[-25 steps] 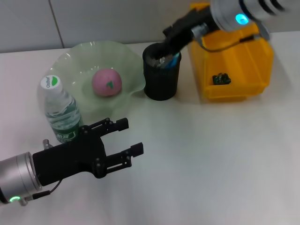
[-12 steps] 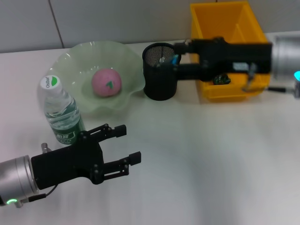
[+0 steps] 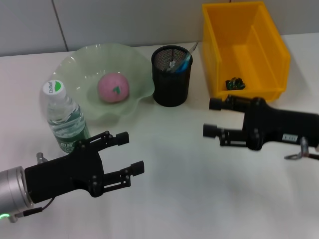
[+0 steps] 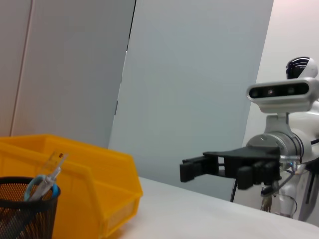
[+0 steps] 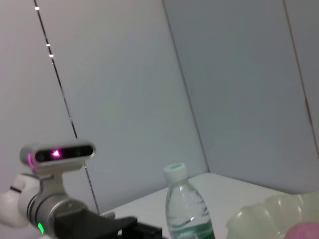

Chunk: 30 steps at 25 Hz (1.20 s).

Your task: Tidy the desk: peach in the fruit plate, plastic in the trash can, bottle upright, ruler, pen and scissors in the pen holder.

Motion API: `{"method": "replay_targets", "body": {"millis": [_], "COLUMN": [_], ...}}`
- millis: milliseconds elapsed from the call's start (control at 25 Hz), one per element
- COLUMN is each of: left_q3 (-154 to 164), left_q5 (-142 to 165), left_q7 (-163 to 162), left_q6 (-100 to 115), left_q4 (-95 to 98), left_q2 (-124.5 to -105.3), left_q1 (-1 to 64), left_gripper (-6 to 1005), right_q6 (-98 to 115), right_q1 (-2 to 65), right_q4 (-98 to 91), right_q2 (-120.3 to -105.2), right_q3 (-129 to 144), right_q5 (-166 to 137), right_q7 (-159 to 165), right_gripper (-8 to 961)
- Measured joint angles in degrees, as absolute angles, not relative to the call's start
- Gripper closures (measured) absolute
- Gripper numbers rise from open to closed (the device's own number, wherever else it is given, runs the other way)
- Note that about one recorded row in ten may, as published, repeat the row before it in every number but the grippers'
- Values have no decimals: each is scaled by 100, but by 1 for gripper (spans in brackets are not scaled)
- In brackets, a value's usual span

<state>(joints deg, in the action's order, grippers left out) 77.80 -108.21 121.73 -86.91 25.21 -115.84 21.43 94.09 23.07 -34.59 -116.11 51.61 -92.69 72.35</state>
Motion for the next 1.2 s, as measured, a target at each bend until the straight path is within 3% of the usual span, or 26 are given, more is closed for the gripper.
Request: {"method": "replay_targets", "body": {"millis": [200, 1200], "left_q3": [7754, 7752], "left_q5": [-10617, -10142], "left_q7": [12170, 11891], "left_q6": [-8672, -8681], "left_q4": [2508, 2523], "left_q2": [-11576, -11497], "left_q1": [2175, 2318], "left_gripper": [214, 215], "right_q6": [9460, 9564], "right_q1": [2310, 2222], "right_q4": [-2905, -2834], "right_q2": [-11556, -11610], "right_q3": [5221, 5193], "right_q5": [-9344, -9950], "right_q7": [6538, 6368], "right_gripper": [183, 183]}}
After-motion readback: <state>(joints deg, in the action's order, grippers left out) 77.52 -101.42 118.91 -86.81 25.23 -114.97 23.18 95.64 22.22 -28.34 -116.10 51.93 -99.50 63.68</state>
